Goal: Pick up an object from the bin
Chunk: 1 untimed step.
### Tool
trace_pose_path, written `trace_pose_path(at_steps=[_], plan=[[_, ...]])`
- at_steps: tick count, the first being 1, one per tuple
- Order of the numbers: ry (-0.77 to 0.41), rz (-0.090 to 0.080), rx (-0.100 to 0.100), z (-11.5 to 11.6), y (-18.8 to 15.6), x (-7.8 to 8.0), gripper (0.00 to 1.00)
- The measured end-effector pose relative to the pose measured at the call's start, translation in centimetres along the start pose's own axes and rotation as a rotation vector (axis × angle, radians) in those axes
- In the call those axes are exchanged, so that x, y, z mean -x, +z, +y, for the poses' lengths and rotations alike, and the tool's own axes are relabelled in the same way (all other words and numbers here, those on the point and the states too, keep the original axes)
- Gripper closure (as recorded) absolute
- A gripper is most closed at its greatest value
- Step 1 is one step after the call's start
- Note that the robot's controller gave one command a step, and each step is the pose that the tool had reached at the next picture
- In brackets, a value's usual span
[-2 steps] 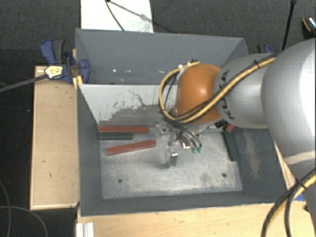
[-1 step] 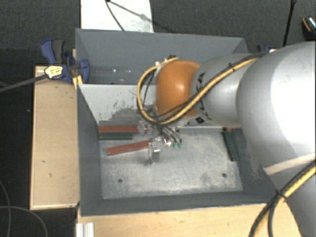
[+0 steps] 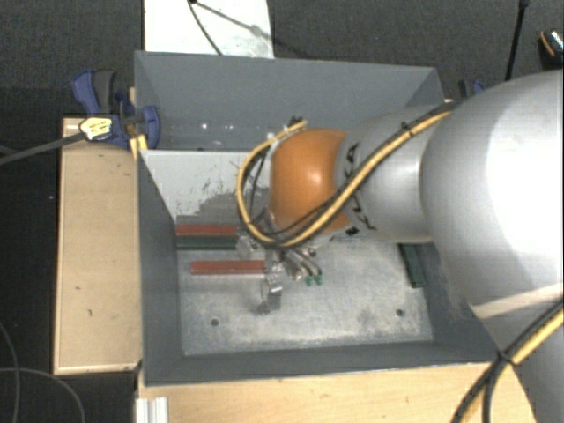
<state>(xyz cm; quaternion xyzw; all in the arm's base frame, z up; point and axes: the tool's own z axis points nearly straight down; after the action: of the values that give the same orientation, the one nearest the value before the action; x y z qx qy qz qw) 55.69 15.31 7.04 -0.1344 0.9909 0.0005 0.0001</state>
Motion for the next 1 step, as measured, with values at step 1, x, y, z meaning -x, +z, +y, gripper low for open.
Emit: trace_pose_path(at_steps=[1], plan=[[-0.001,-0.002,-0.001,-0.08,-0.02,0.07,1.0]])
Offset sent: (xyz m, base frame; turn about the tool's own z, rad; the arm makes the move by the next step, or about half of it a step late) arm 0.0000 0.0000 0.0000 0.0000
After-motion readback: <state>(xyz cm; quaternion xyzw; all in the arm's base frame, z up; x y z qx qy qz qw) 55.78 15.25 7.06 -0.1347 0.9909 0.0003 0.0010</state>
